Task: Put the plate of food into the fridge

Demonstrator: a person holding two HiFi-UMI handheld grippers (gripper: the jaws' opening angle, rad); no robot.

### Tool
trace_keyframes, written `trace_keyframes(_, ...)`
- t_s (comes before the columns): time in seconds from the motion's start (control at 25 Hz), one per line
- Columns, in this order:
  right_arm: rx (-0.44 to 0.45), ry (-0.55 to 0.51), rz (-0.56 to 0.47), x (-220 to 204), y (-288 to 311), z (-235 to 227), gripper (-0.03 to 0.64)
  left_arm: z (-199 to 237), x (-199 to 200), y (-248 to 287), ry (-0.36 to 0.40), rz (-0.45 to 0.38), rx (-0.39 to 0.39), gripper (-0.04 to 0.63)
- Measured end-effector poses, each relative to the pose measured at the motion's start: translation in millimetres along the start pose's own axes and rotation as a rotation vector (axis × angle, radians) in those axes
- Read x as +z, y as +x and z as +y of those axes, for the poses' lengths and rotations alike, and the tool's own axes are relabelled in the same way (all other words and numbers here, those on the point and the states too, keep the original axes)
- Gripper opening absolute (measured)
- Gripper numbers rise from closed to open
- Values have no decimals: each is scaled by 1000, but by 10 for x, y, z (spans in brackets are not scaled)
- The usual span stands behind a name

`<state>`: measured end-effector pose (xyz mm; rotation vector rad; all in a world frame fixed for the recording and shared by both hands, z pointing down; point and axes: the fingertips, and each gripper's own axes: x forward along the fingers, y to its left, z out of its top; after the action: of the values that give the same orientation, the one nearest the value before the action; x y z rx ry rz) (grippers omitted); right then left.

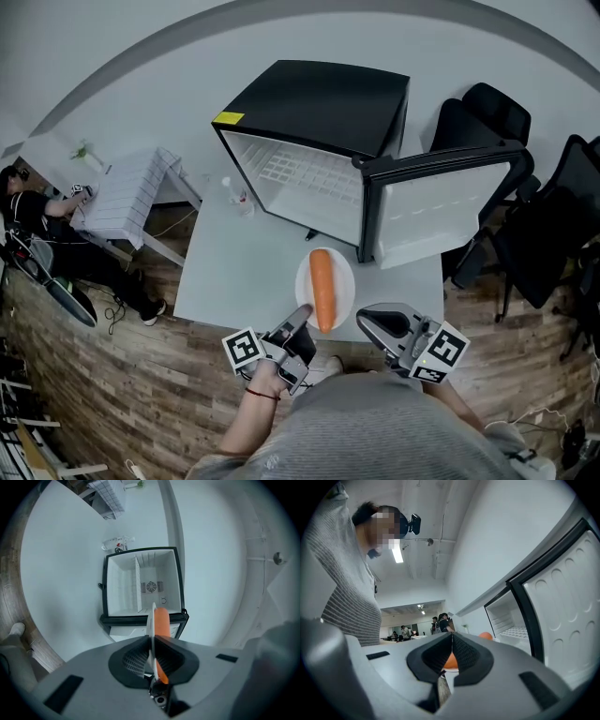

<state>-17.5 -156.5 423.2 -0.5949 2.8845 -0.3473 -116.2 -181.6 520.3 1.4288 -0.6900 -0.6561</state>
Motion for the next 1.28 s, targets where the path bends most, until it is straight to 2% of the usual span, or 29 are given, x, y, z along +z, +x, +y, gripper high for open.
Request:
trace_keyframes(0.48,-57,-3,3,-29,84,-104,14,78,626,449,24,28,11,41)
trace_keyframes(1.16,-105,-8,4,-35,149,-216,14,235,1004,877,38,64,44,41)
trace_keyframes(1.28,-112,-9,3,-38,154,-221,14,320,1110,952,63,72,61,41)
